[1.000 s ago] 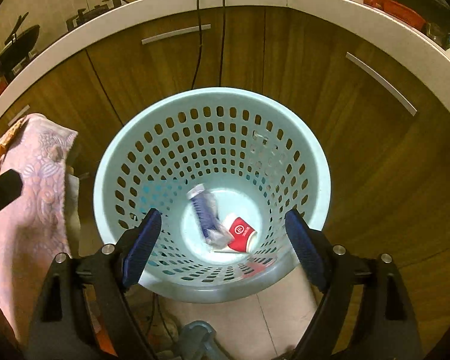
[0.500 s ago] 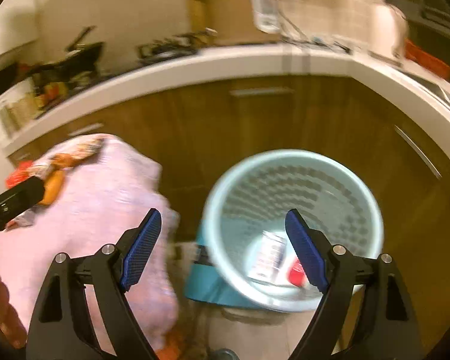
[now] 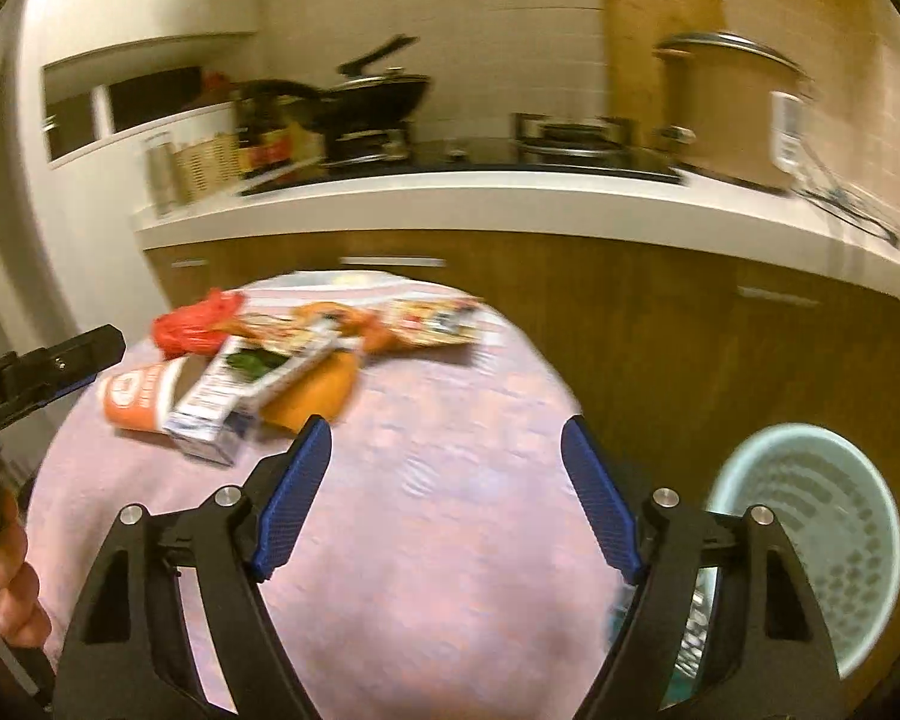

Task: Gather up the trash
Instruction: 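Move both tools back to the table and grasp the orange soy milk cup with the left tool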

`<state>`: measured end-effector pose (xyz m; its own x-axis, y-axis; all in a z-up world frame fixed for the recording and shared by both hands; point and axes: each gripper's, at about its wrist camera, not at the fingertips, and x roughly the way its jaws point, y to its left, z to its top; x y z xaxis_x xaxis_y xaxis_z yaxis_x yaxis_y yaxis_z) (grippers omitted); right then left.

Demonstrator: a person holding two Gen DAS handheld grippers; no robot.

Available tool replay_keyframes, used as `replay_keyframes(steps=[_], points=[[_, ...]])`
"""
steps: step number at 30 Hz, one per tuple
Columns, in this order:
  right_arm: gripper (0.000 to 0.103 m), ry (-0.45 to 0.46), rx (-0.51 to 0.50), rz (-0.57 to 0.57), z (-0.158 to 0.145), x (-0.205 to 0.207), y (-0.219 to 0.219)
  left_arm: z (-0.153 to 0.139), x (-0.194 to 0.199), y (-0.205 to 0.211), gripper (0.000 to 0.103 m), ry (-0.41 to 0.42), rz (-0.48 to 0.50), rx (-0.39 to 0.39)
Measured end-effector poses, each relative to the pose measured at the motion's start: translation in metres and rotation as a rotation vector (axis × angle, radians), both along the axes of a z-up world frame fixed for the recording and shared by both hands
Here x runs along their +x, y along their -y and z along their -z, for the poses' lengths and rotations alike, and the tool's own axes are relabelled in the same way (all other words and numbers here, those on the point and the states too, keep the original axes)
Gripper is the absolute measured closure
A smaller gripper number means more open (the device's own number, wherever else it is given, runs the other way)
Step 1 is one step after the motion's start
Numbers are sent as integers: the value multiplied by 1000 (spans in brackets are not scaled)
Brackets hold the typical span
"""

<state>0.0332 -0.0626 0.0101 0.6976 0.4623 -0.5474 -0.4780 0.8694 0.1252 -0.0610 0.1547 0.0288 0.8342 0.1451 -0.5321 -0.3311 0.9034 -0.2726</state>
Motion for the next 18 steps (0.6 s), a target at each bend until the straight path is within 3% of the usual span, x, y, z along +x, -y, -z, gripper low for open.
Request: replay_keyframes(steps=[5, 8, 13, 18], points=[[30, -1, -35, -39, 21, 11, -41, 16, -17, -58, 29, -37, -157, 17], [34, -53, -47, -41, 42, 18, -52, 29, -22, -91, 28, -70, -210, 13], [35, -64, -77, -33, 49, 22, -55, 56, -7, -119, 27, -138, -183, -42], [35, -91, -130, -41, 57, 26, -63, 75, 3, -122, 27, -141, -63, -135]])
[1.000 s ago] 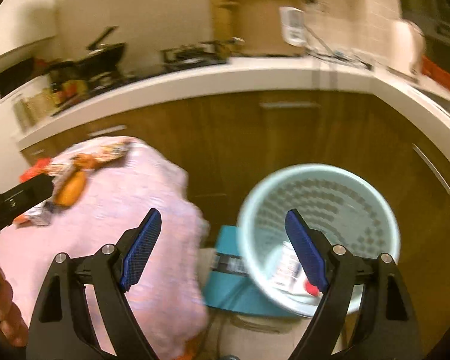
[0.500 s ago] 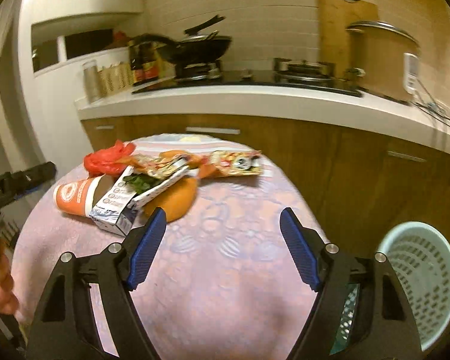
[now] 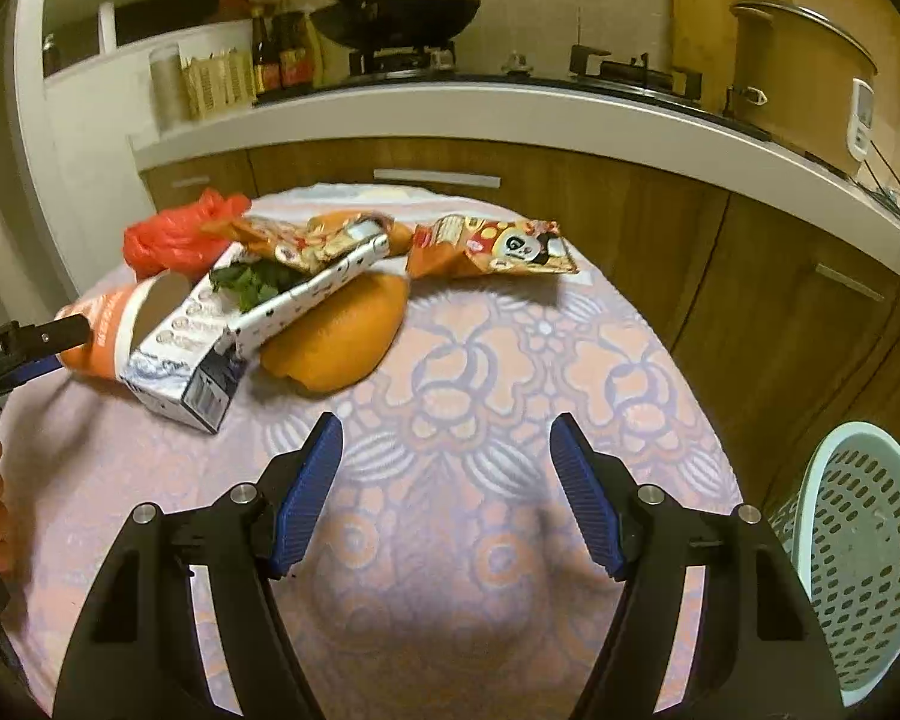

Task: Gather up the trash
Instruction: 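Move both tools back to the table and grasp the orange soy milk cup with the left tool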

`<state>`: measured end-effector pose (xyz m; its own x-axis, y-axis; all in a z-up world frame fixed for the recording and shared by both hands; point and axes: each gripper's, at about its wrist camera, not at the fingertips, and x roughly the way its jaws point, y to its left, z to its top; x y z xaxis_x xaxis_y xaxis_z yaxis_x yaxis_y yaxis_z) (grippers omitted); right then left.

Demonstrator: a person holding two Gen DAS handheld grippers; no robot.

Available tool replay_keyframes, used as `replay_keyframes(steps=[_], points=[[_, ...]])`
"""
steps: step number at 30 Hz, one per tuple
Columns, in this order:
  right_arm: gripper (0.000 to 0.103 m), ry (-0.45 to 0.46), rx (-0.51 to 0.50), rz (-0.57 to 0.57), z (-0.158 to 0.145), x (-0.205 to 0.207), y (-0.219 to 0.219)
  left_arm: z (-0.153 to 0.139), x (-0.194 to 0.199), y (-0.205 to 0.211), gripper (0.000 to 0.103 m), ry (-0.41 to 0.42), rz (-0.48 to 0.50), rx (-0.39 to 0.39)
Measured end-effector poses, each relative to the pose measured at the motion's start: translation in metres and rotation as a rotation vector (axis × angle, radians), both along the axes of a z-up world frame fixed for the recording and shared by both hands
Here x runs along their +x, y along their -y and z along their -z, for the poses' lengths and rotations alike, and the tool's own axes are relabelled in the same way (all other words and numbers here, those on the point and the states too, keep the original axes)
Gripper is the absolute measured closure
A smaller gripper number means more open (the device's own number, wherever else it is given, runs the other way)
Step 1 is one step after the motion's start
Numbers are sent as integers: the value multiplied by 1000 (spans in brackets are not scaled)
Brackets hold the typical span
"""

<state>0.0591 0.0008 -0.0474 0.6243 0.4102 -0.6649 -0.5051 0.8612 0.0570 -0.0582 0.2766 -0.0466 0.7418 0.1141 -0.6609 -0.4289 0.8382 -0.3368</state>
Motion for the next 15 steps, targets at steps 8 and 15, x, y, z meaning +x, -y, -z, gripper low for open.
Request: replay_keyframes(steps=[8, 15], points=[[35, -3, 8, 4, 0, 0, 2, 5, -20, 32, 27, 34, 153, -124], [35, 12, -3, 4, -1, -2, 0, 6, -40, 79, 26, 47, 281, -173]])
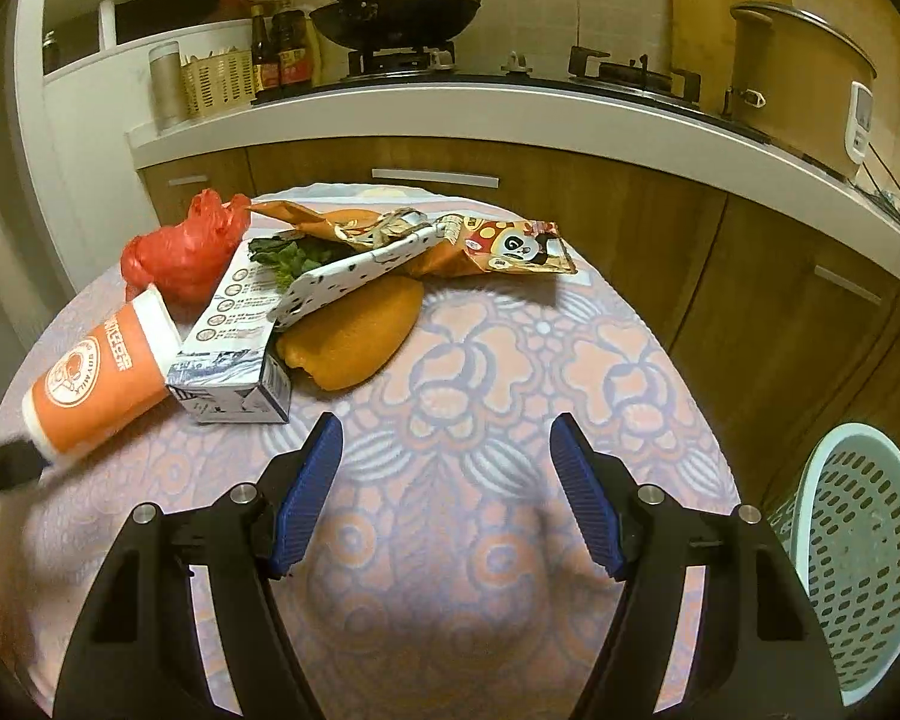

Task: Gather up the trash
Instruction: 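Move both tools back to the table and grasp the orange soy milk cup with the left tool, then grasp the white milk carton with the right tool while the left tool holds the orange cup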

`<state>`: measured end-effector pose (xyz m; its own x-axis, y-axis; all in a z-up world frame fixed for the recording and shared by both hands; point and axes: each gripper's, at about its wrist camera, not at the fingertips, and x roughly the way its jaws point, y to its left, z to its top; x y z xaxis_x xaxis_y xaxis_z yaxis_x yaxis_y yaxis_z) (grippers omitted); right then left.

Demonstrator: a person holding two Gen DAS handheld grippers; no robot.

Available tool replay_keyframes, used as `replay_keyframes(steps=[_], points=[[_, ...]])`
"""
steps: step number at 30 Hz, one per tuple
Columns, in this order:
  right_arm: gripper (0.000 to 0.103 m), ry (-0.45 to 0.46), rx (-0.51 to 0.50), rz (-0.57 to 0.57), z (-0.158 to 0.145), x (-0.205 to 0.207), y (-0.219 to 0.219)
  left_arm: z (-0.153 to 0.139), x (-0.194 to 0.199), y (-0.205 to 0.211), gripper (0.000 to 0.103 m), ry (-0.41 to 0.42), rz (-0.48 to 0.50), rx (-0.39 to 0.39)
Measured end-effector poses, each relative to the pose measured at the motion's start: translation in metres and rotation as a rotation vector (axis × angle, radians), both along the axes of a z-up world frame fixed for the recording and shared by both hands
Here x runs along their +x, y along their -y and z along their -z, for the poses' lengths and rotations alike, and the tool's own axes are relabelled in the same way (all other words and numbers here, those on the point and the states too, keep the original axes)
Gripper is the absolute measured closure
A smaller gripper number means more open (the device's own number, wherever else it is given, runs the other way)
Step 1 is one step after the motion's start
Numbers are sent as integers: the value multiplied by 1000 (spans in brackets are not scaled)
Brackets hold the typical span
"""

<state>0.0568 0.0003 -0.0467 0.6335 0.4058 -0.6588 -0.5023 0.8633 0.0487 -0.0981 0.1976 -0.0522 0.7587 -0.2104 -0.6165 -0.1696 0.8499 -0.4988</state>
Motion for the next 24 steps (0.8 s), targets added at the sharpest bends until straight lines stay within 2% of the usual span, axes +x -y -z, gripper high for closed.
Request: replay_keyframes(steps=[3, 7, 11, 13, 20, 22, 24], points=[[35, 2, -1, 0, 0, -1, 0, -2, -6, 16, 26, -3, 24, 50], [35, 3, 3, 4, 0, -1, 0, -15, -13, 17, 25, 9, -76, 214], [35, 5, 1, 3, 0, -1, 0, -22, -1, 2, 23, -15, -115, 271], [35, 11, 2, 0, -1, -2, 0, -21, 13, -5, 21, -37, -113, 272], [35, 22, 40, -30, -5, -6, 4, 12, 52, -21, 21, -153, -71, 211], [35, 13, 51, -37, -5, -4, 5, 12, 54, -19, 23, -140, -74, 236], [35, 3, 59, -42, -5, -3, 5, 12, 56, -19, 27, -135, -73, 228]])
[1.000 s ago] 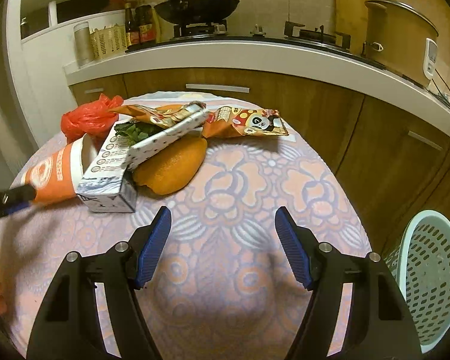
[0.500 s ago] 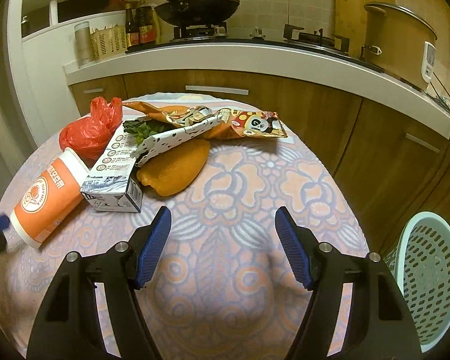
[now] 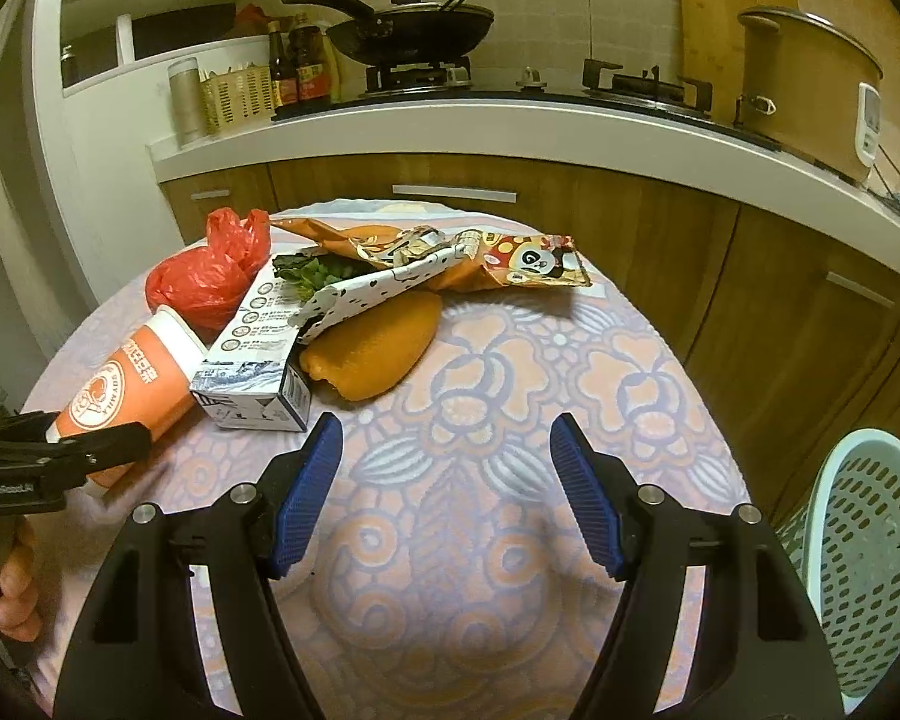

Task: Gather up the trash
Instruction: 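Grasp the white milk carton with the right tool while the left tool holds the orange cup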

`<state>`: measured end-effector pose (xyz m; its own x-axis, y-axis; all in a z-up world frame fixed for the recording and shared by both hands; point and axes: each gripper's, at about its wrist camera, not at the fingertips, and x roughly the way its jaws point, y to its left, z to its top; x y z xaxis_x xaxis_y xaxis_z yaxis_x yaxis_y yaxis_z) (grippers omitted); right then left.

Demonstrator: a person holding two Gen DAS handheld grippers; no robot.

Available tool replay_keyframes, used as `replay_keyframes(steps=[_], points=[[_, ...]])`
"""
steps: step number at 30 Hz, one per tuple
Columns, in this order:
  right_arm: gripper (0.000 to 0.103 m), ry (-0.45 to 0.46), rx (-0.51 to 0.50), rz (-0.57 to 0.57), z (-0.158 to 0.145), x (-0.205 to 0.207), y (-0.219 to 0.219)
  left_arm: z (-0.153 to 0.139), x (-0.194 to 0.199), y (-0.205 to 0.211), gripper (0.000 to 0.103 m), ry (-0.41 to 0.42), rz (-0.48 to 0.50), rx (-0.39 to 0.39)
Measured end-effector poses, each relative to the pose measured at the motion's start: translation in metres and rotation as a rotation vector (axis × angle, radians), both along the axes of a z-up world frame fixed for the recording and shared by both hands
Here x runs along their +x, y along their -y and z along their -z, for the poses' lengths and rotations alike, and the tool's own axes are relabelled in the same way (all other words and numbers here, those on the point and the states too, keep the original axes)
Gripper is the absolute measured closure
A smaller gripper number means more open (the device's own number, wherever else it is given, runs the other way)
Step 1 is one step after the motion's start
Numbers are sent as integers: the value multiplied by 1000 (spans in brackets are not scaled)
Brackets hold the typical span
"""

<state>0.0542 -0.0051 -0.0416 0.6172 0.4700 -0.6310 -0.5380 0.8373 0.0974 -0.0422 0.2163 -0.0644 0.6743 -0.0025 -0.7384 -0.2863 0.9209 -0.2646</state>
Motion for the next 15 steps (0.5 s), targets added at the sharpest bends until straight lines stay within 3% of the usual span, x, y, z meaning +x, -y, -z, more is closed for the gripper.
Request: replay_keyframes(steps=[1, 8, 15], points=[[35, -6, 3, -2, 0, 1, 0, 0, 0, 0, 32, 3, -5, 4], [35, -16, -9, -32, -3, -5, -11, -4, -22, 2, 33, 71, -59, -10], [35, -139, 20, -164, -3, -15, -58, -19, -51, -9, 33, 165, -191, 57]])
